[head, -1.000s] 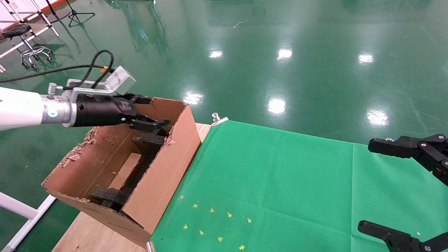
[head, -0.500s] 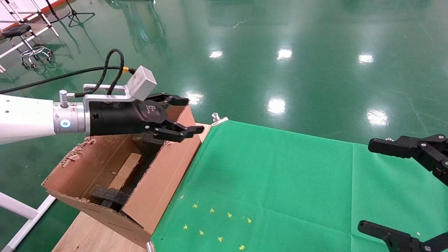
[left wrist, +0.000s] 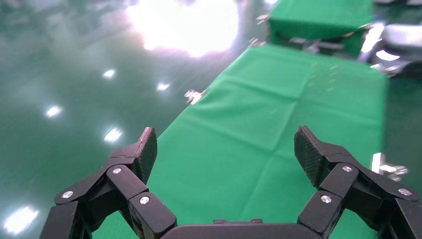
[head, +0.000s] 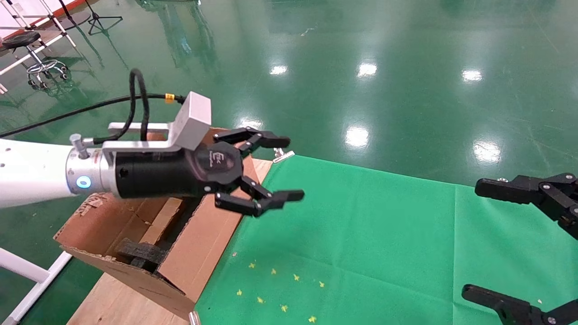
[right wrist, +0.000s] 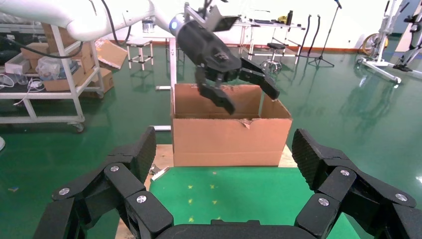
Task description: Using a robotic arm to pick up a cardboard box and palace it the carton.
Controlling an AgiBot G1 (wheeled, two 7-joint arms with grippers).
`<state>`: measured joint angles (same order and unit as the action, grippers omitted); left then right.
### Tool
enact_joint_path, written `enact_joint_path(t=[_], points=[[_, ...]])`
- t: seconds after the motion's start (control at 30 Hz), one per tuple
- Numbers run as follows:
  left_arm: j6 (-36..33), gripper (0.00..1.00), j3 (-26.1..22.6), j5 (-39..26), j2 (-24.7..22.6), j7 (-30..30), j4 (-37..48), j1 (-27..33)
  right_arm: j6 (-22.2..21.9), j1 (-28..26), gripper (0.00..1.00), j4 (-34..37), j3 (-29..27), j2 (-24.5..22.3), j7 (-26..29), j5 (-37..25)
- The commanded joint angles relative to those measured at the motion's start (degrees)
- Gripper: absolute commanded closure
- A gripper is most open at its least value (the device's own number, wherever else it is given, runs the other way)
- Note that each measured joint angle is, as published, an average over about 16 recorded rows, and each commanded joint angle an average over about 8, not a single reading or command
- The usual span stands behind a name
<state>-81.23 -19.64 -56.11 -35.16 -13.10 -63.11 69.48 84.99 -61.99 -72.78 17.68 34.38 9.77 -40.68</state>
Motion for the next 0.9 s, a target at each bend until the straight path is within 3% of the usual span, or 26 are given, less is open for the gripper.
enact_joint_path(t=[0.03, 0.5, 0.9], points=[[-0.7, 0.0, 0.5, 2.1, 0.0, 0.3, -1.5, -1.2, 0.0, 0.0, 0.0, 0.0, 0.0, 0.0, 0.0, 0.0], [-4.7, 0.0, 3.8, 14.9, 0.1, 2.4, -10.9, -8.3, 0.0, 0.0, 0.0, 0.0, 0.0, 0.0, 0.0, 0.0], [-4.8, 0.0, 4.0, 15.5, 0.2, 2.5, -11.2, -8.6, 0.0, 0.0, 0.0, 0.0, 0.0, 0.0, 0.0, 0.0]])
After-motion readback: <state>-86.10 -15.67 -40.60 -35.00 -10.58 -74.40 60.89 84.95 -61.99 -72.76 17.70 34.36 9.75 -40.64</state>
